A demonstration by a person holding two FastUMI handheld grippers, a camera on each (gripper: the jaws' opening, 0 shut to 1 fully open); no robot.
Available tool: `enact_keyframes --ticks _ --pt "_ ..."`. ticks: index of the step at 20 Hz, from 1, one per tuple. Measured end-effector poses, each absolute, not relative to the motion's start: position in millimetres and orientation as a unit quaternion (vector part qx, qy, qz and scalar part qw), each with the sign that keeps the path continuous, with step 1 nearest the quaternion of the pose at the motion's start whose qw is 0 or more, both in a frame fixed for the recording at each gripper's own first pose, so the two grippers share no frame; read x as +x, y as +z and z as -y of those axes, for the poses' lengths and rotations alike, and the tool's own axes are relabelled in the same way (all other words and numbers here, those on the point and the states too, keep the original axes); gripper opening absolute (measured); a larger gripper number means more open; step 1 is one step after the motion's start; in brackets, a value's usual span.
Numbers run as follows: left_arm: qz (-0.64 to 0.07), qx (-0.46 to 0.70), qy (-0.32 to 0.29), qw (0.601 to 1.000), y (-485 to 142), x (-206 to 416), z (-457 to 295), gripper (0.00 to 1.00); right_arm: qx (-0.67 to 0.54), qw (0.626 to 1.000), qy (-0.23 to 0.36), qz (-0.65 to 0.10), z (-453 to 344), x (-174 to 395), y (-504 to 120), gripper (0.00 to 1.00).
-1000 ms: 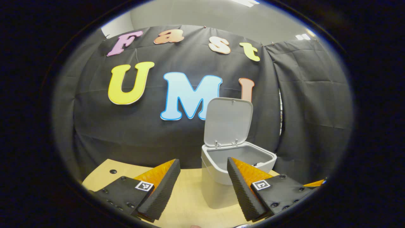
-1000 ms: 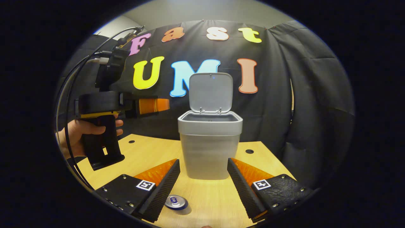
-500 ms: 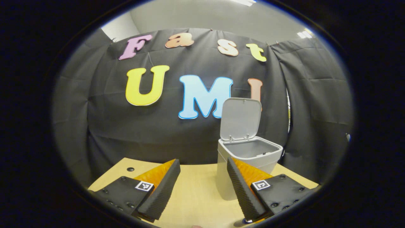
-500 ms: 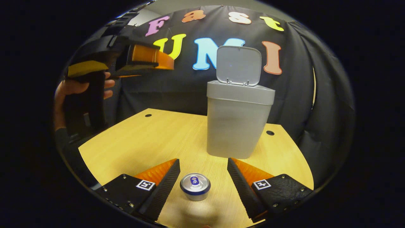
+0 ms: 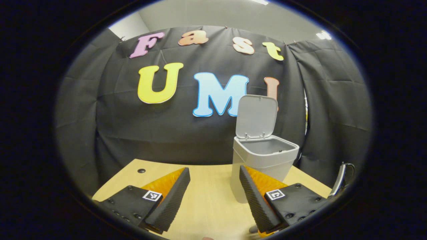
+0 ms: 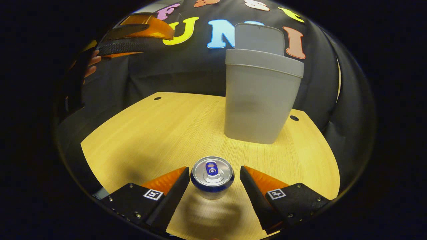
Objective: Press the lid of the desktop garbage bin to open it, pick up the crumpled paper on the desktop and throw it into the bin, then pick up the pop can on the desktop and drop it into the bin, and finally close the garbage bin lid.
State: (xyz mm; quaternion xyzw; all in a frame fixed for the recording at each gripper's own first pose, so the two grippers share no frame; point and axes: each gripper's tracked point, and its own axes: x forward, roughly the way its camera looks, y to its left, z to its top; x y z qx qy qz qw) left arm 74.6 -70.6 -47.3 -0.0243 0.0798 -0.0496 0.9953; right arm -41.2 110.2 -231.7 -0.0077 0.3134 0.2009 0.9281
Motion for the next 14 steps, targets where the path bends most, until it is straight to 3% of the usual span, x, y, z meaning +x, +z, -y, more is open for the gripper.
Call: enact_keyframes --ticks 5,6,14 --pt "-0.086 -0.027 -0.037 0.995 -55.7 66.1 56.8 0.98 0.001 0.925 0.199 -0.324 -110.5 -38.3 -238.7 0.95" --pt "-0.086 -0.026 -0.036 0.995 -57.0 64.9 56.2 0.98 0.001 0.924 0.202 -0.326 -110.1 -39.3 -237.5 0.85" --pt "-0.096 -0.03 -0.029 0.995 -69.4 57.0 50.0 0.98 0.019 0.936 0.195 -0.293 -98.1 -34.2 -198.8 0.83"
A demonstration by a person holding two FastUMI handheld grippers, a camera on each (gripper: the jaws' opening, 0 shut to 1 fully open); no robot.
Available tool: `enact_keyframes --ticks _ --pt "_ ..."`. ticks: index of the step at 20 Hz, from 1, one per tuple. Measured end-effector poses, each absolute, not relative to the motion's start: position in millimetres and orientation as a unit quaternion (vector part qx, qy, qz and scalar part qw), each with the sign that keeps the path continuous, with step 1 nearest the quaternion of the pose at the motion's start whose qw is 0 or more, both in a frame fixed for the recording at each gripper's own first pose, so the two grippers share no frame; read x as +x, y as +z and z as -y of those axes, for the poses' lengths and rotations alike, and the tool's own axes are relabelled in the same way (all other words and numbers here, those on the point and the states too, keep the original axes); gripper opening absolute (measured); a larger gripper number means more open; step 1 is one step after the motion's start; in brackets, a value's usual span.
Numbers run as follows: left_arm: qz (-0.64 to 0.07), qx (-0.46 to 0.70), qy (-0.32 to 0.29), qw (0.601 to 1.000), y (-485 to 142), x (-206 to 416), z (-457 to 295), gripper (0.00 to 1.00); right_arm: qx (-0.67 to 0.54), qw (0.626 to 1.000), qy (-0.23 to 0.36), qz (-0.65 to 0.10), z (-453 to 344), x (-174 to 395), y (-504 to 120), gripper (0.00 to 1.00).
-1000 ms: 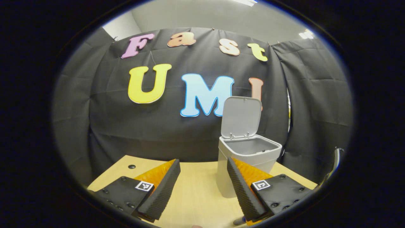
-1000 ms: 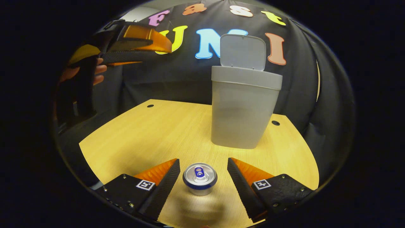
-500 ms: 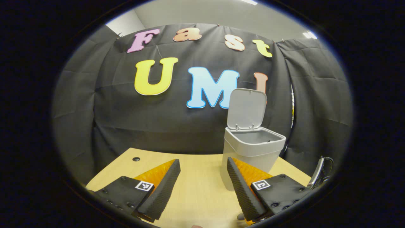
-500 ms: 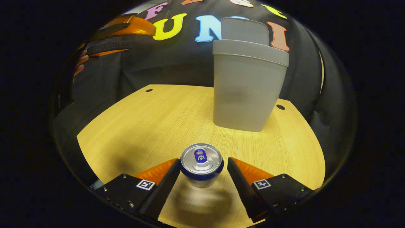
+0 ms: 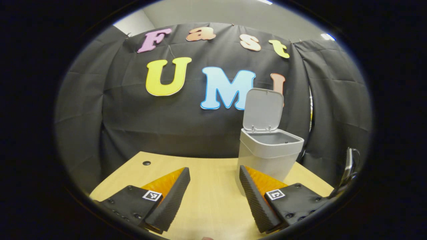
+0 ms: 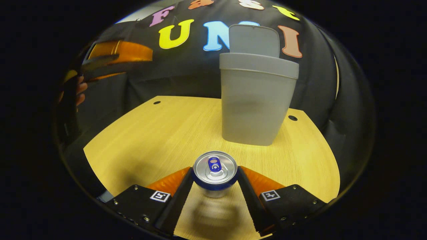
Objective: Press the lid of the desktop garbage bin to open it, pick up the crumpled paper on the desktop and throw it into the bin, then pick up the pop can on the desktop and drop it into the bin, and finally close the garbage bin lid.
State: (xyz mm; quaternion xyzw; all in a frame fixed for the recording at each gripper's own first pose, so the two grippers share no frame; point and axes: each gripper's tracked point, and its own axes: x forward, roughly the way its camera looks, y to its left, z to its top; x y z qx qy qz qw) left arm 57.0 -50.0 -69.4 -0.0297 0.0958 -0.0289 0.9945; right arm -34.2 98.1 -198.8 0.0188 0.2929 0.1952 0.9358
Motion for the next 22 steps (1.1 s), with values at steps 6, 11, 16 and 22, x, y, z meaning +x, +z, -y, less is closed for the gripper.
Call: enact_keyframes --ticks 6,11,16,22 --pt "-0.086 -0.032 -0.017 0.996 -61.9 51.2 39.9 0.98 0.029 0.96 0.184 -0.211 -79.3 -7.8 -111.2 0.83" --pt "-0.068 -0.031 -0.005 0.997 -48.3 45.9 32.7 0.98 0.005 0.975 0.184 -0.129 -67.8 27.0 -39.8 0.83" --pt "-0.068 -0.024 0.0 0.997 -48.3 45.0 26.6 0.98 -0.027 0.983 0.173 -0.057 -58.2 62.3 10.7 0.83" --pt "-0.059 -0.02 0.005 0.998 -39.0 50.4 21.1 0.97 -0.04 0.989 0.142 0.018 -50.5 104.3 61.1 0.83"
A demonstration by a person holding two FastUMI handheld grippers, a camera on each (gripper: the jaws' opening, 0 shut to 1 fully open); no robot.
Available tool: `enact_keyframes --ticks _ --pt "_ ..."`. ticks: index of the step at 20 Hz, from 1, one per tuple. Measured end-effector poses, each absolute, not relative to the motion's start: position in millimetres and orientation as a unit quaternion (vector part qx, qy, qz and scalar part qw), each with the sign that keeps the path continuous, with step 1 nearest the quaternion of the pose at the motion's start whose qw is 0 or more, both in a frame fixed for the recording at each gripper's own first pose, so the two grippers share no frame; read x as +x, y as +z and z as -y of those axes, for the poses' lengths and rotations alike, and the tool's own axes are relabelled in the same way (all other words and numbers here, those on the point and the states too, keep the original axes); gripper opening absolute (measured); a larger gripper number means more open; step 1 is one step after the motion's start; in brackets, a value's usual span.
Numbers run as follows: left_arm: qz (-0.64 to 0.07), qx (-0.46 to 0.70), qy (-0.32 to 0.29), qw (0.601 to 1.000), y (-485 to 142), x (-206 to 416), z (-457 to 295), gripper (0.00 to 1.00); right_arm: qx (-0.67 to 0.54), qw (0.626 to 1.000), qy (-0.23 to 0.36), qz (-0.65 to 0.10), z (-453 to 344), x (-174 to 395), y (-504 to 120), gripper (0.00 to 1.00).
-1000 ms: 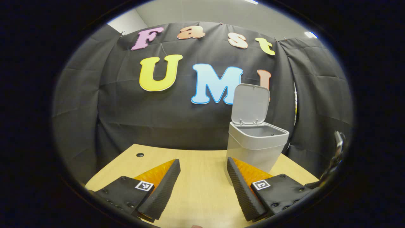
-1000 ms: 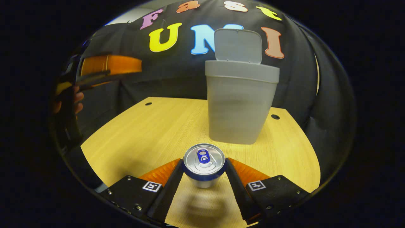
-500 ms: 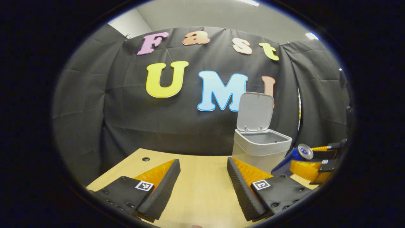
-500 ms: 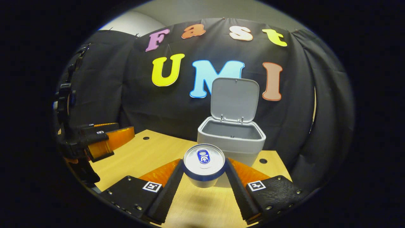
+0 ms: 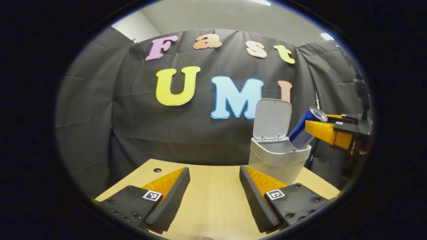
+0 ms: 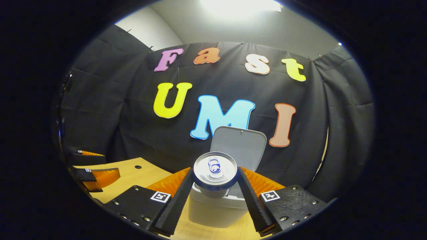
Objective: Press the lid of the desktop garbage bin to open it, pick up the crumpled paper on the desktop and throw it into the bin, then pick up the pop can on the desktop and drop it into the bin, and finally close the garbage bin lid.
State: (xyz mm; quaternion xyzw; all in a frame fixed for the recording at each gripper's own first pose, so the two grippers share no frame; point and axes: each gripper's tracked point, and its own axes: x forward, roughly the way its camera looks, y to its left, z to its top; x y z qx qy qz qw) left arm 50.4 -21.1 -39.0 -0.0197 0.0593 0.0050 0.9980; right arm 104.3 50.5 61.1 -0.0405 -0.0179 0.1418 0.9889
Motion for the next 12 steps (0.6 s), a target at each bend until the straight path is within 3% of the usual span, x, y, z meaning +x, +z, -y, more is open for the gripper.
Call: enact_keyframes --ticks 12 --pt "-0.066 -0.02 -0.003 0.998 -51.3 65.9 26.0 0.98 -0.05 0.989 0.135 -0.018 -68.8 171.4 30.8 0.84"
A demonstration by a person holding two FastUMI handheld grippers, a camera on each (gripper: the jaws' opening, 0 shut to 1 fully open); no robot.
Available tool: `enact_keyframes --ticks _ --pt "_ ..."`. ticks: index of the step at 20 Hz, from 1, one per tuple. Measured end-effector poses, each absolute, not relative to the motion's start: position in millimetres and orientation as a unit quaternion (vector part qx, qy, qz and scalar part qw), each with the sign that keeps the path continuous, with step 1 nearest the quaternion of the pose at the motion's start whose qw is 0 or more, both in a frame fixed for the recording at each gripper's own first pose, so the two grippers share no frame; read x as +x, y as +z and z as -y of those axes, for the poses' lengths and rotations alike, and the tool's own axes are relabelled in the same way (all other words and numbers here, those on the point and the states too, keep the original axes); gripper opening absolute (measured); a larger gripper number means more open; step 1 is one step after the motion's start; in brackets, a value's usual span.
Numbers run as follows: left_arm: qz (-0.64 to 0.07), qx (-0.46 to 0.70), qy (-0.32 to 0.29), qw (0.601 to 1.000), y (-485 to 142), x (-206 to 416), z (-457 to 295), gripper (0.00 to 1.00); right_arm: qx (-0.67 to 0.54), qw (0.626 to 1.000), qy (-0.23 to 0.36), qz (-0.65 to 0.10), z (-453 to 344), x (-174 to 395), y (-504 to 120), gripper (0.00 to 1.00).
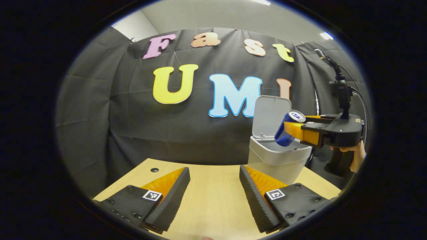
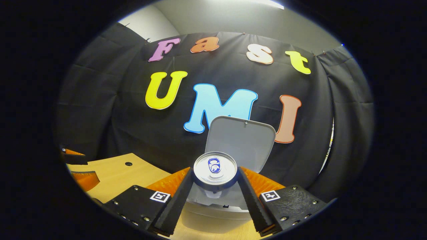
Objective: Press the lid of the desktop garbage bin to open it, pick up the crumpled paper on the desktop and throw it into the bin, then pick up the pop can on the desktop and drop it into the bin, and finally close the garbage bin lid.
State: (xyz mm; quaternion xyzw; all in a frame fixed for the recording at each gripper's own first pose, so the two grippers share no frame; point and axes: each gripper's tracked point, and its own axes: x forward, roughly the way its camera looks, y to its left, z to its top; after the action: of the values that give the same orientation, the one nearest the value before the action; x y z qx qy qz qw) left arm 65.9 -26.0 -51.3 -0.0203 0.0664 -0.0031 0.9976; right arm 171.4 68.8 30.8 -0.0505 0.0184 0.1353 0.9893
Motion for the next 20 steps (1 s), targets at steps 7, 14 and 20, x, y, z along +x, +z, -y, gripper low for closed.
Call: enact_keyframes --ticks 7,14,20 --pt "-0.068 -0.027 0.004 0.997 -52.4 62.6 21.8 0.98 -0.058 0.991 0.117 -0.006 -65.3 174.6 36.8 0.96" --pt "-0.065 -0.028 0.004 0.997 -48.0 57.5 18.1 0.98 -0.047 0.993 0.112 -0.003 -62.5 172.3 44.5 0.96" --pt "-0.07 -0.024 0.003 0.997 -52.7 66.7 -3.4 0.98 -0.022 0.996 0.085 -0.029 -53.7 192.4 54.8 0.96"
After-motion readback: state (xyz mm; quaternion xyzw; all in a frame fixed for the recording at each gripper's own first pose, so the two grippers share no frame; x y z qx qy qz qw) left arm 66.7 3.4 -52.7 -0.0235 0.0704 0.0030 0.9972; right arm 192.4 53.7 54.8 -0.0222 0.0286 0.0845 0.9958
